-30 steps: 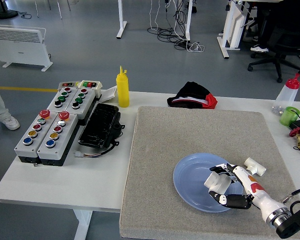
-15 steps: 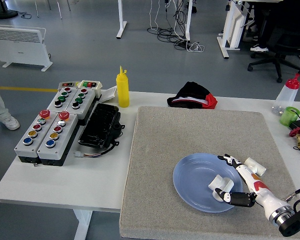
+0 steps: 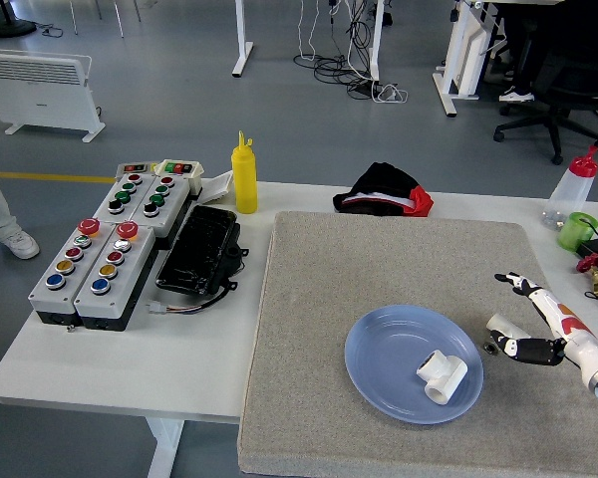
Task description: Pick pipe place plate twice
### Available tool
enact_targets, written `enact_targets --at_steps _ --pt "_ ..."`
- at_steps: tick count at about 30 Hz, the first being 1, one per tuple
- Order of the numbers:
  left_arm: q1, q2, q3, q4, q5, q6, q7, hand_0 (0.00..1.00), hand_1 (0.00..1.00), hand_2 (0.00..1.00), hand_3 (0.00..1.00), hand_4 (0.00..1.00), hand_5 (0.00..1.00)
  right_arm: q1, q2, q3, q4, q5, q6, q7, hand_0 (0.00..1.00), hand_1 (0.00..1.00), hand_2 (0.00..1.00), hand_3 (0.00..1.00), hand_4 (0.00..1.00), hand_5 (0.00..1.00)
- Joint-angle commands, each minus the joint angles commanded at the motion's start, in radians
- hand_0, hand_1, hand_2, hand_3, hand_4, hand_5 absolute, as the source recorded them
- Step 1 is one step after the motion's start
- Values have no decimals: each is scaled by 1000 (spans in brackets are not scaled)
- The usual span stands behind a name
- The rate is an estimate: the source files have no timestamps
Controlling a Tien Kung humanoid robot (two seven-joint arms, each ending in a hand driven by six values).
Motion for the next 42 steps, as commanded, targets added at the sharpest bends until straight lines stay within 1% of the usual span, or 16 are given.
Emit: enact_targets --at_steps 2,4,10,14,17,20,21,22,27,28,32,33,34,39,40,42 --pt "-2 1 4 0 -6 0 -2 612 604 712 735 551 998 26 -16 -34 -40 6 17 14 998 926 972 897 752 236" --pt "-4 1 5 0 -7 0 -2 612 604 711 733 552 998 48 -18 -56 -82 9 27 20 998 921 964 891 764 246" --pt "-7 1 4 -1 -5 1 1 612 604 711 733 552 998 75 -15 -89 -135 24 34 28 998 920 960 890 765 253" --pt "-8 1 4 -1 -3 1 4 612 604 711 733 552 998 90 0 -105 -164 33 29 38 998 920 960 890 765 253" --pt "-7 0 7 -1 -6 2 3 612 604 711 733 552 998 100 41 -102 -209 49 5 54 998 913 956 890 768 256" --pt "-7 0 9 -1 -9 2 2 612 604 711 733 552 998 105 61 -108 -244 57 -21 68 998 913 956 890 768 256" --pt "-7 0 9 -1 -9 2 2 612 604 711 733 552 998 105 64 -109 -249 58 -25 70 998 913 956 890 768 256" --pt "-7 0 10 -1 -10 2 2 612 603 711 733 551 998 108 68 -113 -260 63 -35 77 988 881 945 882 771 259" --pt "-8 0 11 0 -14 2 -1 612 603 711 733 551 998 111 74 -125 -293 68 -62 101 988 881 945 882 771 259" --pt "-9 0 12 0 -16 2 -2 612 603 711 733 551 998 112 75 -126 -300 67 -65 103 824 805 882 860 769 254" --pt "-10 1 12 -1 -16 2 -1 612 603 711 733 551 998 114 77 -134 -315 69 -83 116 824 805 882 860 769 254" --pt "-10 1 12 -1 -15 2 0 612 603 711 733 551 998 115 79 -138 -319 70 -100 122 824 805 882 860 769 254" --pt "-10 1 12 -1 -14 2 1 612 603 711 732 551 998 115 79 -139 -321 70 -105 124 659 714 776 811 742 221" --pt "-10 0 11 -1 -13 3 2 612 603 711 732 551 998 115 81 -145 -337 71 -124 145 659 714 776 811 742 221" --pt "-10 0 10 -1 -13 2 2 611 603 710 732 551 998 115 81 -145 -338 72 -125 147 421 551 603 694 627 86" --pt "-10 -1 9 -1 -11 2 3 611 603 710 732 551 998 113 82 -145 -343 75 -131 156 421 551 603 694 627 86"
